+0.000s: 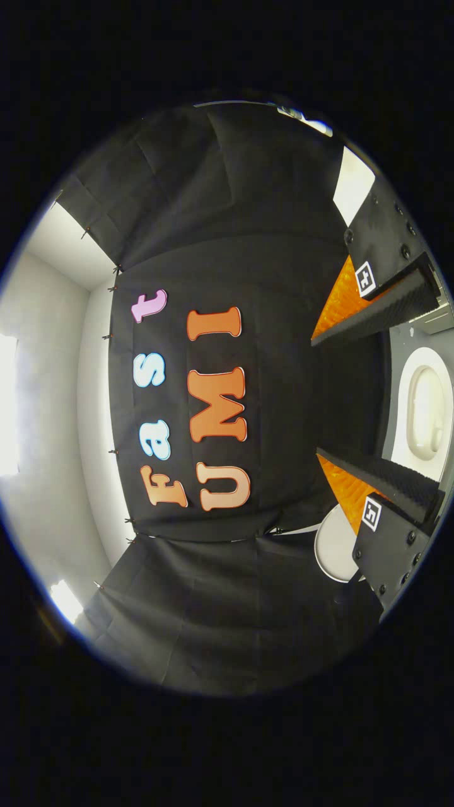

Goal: Open the toilet lid.

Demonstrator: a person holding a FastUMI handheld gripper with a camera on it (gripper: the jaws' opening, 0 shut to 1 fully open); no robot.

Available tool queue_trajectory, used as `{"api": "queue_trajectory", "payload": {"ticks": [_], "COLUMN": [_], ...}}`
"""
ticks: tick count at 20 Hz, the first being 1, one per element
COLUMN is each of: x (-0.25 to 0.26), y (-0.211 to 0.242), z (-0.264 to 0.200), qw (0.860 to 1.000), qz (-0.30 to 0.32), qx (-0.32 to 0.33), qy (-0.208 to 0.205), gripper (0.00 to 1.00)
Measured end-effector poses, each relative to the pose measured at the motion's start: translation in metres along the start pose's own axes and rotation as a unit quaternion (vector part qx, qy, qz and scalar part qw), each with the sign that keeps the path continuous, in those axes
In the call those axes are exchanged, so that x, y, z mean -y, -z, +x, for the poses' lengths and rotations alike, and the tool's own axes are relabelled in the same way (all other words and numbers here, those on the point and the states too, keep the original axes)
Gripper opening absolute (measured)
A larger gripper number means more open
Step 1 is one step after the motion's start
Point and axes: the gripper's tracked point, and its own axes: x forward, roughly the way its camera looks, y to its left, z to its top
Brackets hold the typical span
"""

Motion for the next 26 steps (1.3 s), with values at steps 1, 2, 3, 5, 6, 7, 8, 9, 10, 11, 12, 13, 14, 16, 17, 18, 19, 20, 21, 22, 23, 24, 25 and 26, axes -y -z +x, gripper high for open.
{"api": "queue_trajectory", "payload": {"ticks": [1, 2, 3, 5, 6, 7, 8, 9, 10, 11, 12, 13, 14, 16, 17, 18, 19, 20, 21, 22, 23, 24, 25, 26], "x": [-0.001, -0.001, -0.001, 0.000, 0.001, 0.003, 0.005, 0.006, 0.007, 0.007, 0.008, 0.011, 0.013, 0.020, 0.021, 0.022, 0.024, 0.025, 0.027, 0.031, 0.037, 0.040, 0.043, 0.044], "y": [-0.001, -0.001, -0.002, -0.002, -0.002, -0.003, -0.001, 0.000, 0.002, 0.003, 0.003, 0.004, 0.003, 0.001, -0.001, -0.003, -0.006, -0.007, -0.005, -0.004, -0.005, -0.006, -0.005, -0.004], "z": [-0.001, -0.002, -0.002, -0.002, -0.004, -0.004, -0.004, -0.005, -0.005, -0.007, -0.009, -0.010, -0.012, -0.014, -0.016, -0.018, -0.018, -0.020, -0.022, -0.023, -0.022, -0.022, -0.023, -0.025], "qw": [1.000, 1.000, 1.000, 1.000, 1.000, 1.000, 1.000, 1.000, 1.000, 1.000, 1.000, 1.000, 1.000, 1.000, 1.000, 1.000, 1.000, 1.000, 1.000, 1.000, 1.000, 1.000, 1.000, 0.999], "qz": [-0.002, -0.004, -0.005, -0.007, -0.007, -0.006, -0.005, -0.003, -0.003, -0.003, -0.005, -0.007, -0.008, -0.005, -0.001, 0.004, 0.009, 0.013, 0.014, 0.013, 0.013, 0.016, 0.019, 0.022], "qx": [0.000, 0.000, -0.001, -0.002, -0.001, -0.001, -0.001, -0.003, -0.004, -0.004, -0.005, -0.005, -0.003, -0.002, 0.000, 0.005, 0.010, 0.011, 0.010, 0.010, 0.011, 0.013, 0.014, 0.015], "qy": [0.000, 0.000, 0.001, 0.001, 0.003, 0.005, 0.007, 0.010, 0.010, 0.007, 0.007, 0.007, 0.007, 0.010, 0.010, 0.010, 0.010, 0.008, 0.007, 0.009, 0.014, 0.016, 0.017, 0.017], "gripper": [0.99, 0.99, 0.99, 0.99, 0.99, 0.99, 0.99, 0.99, 0.99, 0.99, 0.99, 0.99, 0.99, 0.99, 0.99, 0.99, 0.99, 0.99, 0.99, 0.99, 0.99, 0.99, 0.99, 0.99]}}
